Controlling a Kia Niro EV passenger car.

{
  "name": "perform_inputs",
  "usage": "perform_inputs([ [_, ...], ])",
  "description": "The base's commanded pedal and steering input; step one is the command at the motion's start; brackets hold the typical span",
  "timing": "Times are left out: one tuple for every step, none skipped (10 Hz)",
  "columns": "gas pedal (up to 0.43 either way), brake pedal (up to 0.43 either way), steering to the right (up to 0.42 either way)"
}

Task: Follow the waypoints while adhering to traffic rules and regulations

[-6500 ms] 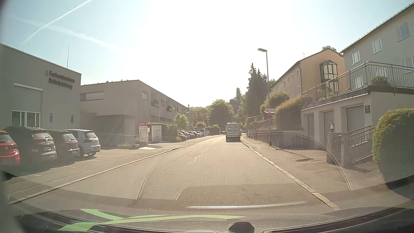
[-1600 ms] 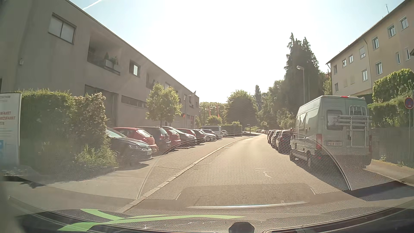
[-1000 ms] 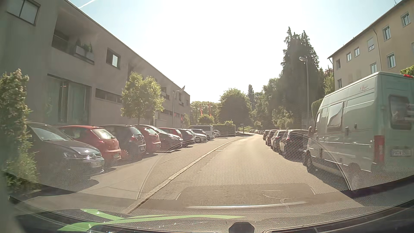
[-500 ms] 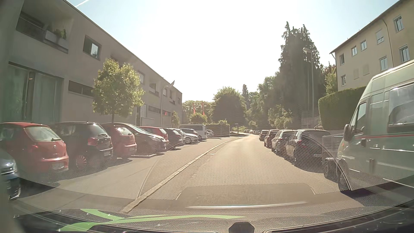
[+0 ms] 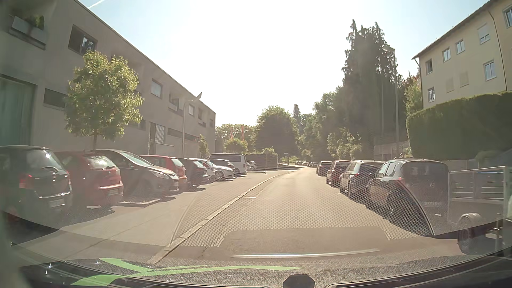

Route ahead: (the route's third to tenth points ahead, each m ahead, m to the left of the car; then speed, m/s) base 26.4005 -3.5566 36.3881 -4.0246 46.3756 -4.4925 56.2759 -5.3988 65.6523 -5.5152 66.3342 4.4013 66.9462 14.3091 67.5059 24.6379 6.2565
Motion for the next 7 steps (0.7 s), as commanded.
perform_inputs([
  [0.039,0.000,0.024],
  [0.039,0.000,0.024],
  [0.039,0.000,0.024],
  [0.039,0.000,0.024],
  [0.039,0.000,0.024],
  [0.039,0.000,0.023],
  [0.039,0.000,0.024],
])
